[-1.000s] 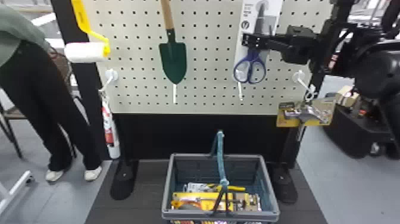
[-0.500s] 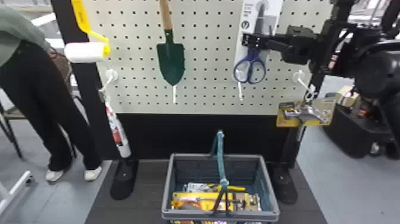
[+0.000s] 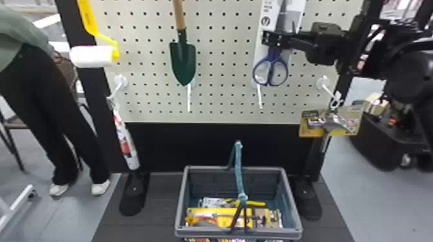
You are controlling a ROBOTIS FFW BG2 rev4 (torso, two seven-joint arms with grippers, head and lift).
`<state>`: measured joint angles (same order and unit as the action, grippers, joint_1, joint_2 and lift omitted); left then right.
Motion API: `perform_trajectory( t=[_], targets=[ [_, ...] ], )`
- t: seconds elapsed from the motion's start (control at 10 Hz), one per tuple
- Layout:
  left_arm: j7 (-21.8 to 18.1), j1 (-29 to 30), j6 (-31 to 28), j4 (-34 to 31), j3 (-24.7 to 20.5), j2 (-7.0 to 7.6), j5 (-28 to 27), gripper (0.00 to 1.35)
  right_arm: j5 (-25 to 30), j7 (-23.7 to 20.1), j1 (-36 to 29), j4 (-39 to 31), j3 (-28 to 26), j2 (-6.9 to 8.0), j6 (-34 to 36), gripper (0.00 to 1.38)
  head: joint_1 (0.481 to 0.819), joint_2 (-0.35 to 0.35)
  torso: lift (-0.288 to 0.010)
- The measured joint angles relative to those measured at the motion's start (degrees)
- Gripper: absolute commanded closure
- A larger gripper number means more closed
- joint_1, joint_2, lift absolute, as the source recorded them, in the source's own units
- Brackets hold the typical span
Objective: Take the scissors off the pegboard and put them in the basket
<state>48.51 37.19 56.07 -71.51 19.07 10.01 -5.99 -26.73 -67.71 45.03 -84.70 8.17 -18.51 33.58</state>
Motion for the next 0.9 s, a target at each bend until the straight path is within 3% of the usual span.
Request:
perform_trajectory(
  t=[0.5,0.9],
  targets=[
    [0.0,0.13,-0.04,0.0,0.0,0.09,0.1,0.42,-0.43,0.72,-0.32,-4.76,-0.92,-0.27,0.22,1.28,0.549,0.0,-0.1],
    [0.0,-0.06,-0.23,0.0,0.17,0.09,0.16,0.42,-0.47,2.42,-3.35,-12.78,-4.34,-0.86,1.06,1.28,0.549,0.0,-0.1]
  ],
)
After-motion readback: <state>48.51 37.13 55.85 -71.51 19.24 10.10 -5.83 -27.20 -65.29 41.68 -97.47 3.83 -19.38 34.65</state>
